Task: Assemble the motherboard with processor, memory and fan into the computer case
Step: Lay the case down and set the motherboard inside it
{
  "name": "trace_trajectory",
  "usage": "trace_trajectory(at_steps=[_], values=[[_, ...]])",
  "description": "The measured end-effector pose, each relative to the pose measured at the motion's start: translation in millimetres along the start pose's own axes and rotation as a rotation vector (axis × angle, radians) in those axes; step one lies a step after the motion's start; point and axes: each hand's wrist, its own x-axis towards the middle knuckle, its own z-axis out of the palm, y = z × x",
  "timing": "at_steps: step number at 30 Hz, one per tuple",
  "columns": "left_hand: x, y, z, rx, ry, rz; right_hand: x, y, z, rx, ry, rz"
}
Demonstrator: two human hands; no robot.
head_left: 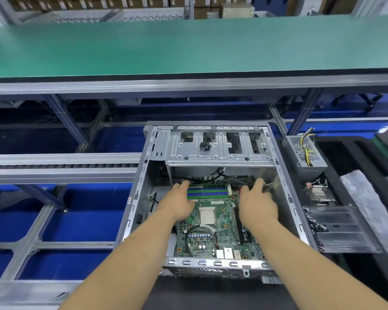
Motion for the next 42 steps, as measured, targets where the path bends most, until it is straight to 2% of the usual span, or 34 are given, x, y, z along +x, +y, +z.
trace_trajectory(at_steps=[7,19,26,33,38,42], values=[[1.1,0.6,2.3,0.016,0.006,-0.005,7.8,18.4,9.6,0.093,-0.254,0.003],[0.5,1.6,1.9,-0.012,0.018,-0.016,12.3,19.1,9.1,0.089,-0.176,0.031],[0.4,9.0,3.0,0.021,-0.027,0.061,6.6,24.6,10.4,0.053,-0.316,0.036],[-0.1,5.7,1.5,0.032,0.018,-0.005,8.6,22.8,8.7,0.086,-0.284,0.020],[-1.1,8.1,0.3,0.021,-0.049,0.022,9.4,22.9,7.5,0.039,-0.381,-0.001],[-1.8,8.0,-0.1,0.029,-0.044,0.015,10.6,25.1,9.0,0.070,-0.388,0.014]])
